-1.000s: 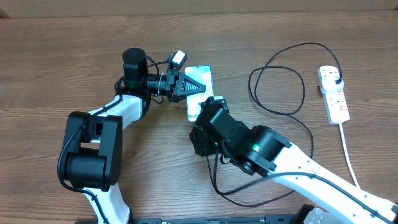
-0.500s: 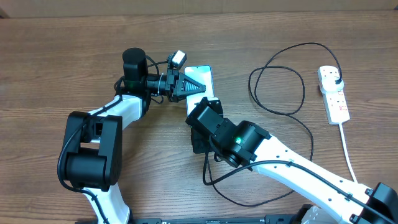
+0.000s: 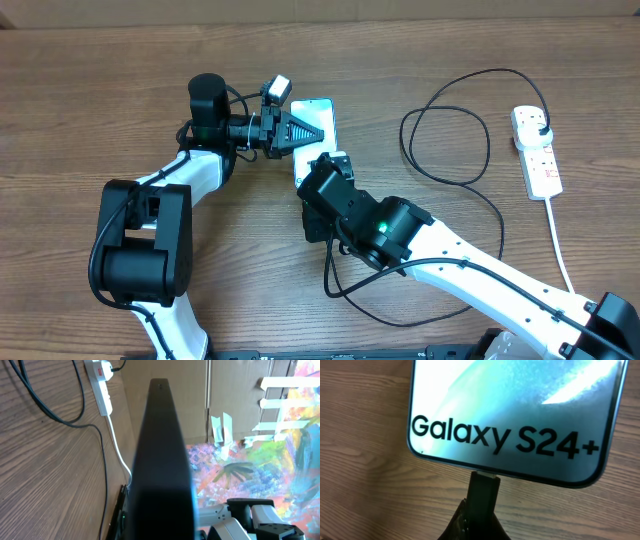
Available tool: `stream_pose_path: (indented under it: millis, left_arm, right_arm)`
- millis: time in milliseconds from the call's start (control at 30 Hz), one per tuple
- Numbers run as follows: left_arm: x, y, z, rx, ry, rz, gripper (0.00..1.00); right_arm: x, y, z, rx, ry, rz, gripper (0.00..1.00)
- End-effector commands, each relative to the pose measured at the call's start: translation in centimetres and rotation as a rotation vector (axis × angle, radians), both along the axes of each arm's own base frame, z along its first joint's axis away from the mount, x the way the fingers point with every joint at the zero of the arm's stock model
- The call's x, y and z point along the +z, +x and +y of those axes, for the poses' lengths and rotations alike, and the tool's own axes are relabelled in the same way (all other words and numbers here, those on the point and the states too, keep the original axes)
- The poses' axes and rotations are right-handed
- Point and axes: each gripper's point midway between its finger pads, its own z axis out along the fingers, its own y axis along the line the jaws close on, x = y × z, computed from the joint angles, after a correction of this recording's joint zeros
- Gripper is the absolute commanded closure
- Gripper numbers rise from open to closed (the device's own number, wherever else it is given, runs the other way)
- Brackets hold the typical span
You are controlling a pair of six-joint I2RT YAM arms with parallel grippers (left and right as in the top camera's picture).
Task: Plug charger to phone and switch on socket
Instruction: 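Push the USB-C plug upward into the phone's charging port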
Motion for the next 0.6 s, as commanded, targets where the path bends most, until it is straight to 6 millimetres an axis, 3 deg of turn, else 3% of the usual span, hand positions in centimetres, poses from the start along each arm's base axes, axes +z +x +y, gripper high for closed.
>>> stream_pose_path:
  millis: [0, 300, 567]
  left_arm:
    - [0.5, -1.6, -1.7, -0.083, -0.014, -0.031, 0.96]
    - [0.5, -2.2, -2.6, -0.107, -0.014, -0.031, 0.96]
    - [0.5, -2.2, -2.6, -0.107, -0.014, -0.031, 0.96]
  right_arm:
    - [3.6, 2.6, 1.4, -0.013, 0.088, -0.122, 0.96]
    - [5.0, 3.4, 2.4, -0.009, 0.164, -0.143, 0.96]
    - [4.5, 2.5, 2.6, 0.022, 0.168, -0.094, 0.94]
